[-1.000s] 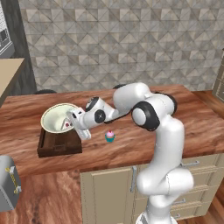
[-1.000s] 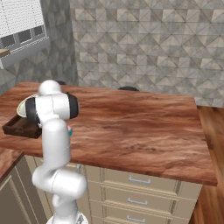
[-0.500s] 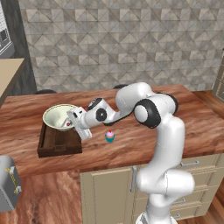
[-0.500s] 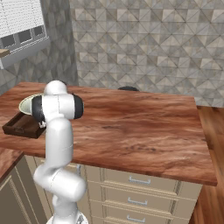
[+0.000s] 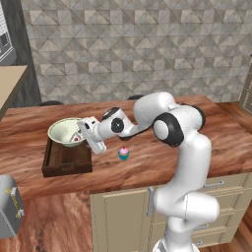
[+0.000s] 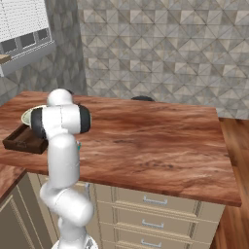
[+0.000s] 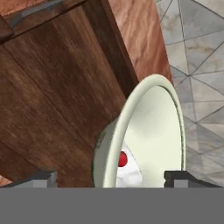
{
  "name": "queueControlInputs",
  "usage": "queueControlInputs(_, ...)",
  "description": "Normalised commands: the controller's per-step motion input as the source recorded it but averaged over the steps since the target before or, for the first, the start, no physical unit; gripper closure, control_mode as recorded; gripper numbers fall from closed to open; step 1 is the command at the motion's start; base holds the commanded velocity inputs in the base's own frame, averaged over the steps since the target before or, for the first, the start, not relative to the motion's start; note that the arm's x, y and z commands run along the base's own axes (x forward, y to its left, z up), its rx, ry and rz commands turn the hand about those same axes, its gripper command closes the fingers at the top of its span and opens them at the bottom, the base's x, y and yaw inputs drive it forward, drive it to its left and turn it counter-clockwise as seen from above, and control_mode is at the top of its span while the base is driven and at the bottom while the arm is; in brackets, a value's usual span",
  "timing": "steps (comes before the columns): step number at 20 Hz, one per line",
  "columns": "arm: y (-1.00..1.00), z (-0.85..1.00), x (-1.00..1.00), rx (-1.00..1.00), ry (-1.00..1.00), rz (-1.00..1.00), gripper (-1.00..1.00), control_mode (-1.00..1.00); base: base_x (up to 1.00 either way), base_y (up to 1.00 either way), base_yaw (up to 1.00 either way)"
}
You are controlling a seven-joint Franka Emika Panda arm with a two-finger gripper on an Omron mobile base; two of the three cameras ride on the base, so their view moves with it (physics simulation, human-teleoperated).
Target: Place the bowl with cake and the cupcake onto the tray.
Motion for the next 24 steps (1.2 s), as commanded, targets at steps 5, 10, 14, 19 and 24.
queueControlInputs(5,0.00,0.59,-0.22,0.00,0.00,0.00,-1.00,-1.00,0.00,0.00,0.00)
queueControlInputs(10,0.00,0.76,-0.39,0.08,0.00,-0.01,-1.00,-1.00,0.00,0.00,0.00)
queueControlInputs(14,0.00,0.83,-0.33,0.23,0.00,-0.12,-1.00,-1.00,0.00,0.00,0.00)
queueControlInputs(19,0.00,0.85,-0.08,0.34,0.01,-0.24,-1.00,-1.00,0.00,0.00,0.00)
queueControlInputs(24,-0.01,0.85,0.00,0.44,0.09,-0.28,-1.00,-1.00,0.00,0.00,0.00)
